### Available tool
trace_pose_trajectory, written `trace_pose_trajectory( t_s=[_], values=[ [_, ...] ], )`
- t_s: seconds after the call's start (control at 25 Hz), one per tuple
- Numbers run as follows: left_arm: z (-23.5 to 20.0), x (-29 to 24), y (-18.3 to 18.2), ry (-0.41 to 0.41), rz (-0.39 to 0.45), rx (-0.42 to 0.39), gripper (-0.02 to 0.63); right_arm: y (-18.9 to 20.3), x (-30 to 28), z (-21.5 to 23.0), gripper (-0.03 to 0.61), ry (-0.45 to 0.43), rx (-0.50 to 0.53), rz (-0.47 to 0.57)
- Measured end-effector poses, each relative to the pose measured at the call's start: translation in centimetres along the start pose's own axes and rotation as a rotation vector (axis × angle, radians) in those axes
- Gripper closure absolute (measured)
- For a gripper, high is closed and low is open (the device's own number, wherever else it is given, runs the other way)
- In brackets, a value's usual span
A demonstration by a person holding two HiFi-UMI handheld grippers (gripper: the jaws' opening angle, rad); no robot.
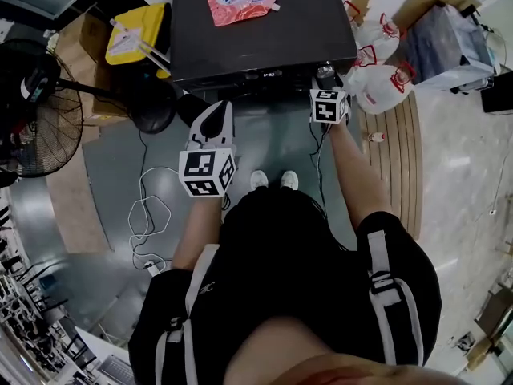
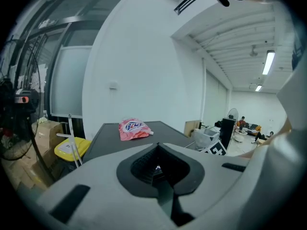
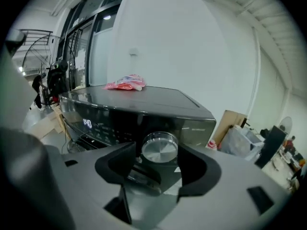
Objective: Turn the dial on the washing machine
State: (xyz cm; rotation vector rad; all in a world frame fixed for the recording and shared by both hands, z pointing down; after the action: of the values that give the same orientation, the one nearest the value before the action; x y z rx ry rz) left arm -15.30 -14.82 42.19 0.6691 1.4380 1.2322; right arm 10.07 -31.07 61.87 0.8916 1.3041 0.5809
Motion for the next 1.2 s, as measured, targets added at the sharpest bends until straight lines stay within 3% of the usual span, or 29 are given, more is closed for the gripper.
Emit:
trace_pose_trajectory(
  t_s=[0.36, 0.6, 0.92, 1.2],
  values=[
    [-0.7, -0.7, 0.0, -0.012, -0.014, -0.01, 0.62, 0.5, -1.5, 0.4, 0.341, 0.044, 0.109, -0.027],
    [-0.3, -1.3, -0.6, -0.007, -0.004, -0.028, 0.62, 0.9, -1.9, 1.5, 0.337, -0.083, -0.204, -0.029],
    [0.5, -1.4, -1.7, -0.005, 0.011, -0.051, 0.62, 1.2, -1.8, 2.5, 0.337, -0.187, -0.368, -0.011],
    [1.1, -0.9, -1.3, -0.013, 0.007, -0.054, 0.62, 1.9, -2.2, 3.4, 0.337, -0.316, -0.68, 0.027]
  ],
)
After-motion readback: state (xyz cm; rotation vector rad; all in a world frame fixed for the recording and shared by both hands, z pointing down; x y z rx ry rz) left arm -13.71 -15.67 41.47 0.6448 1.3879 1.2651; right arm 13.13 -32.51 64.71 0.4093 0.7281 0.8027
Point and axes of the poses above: the fingertips, and each gripper's own axes: x backward along the fingers, z to its right, y out of its underside, the point moved 4 cm from there along x, backward along the fingers, and after that the axes turned 11 degrees about -x, right-handed, at the moved point
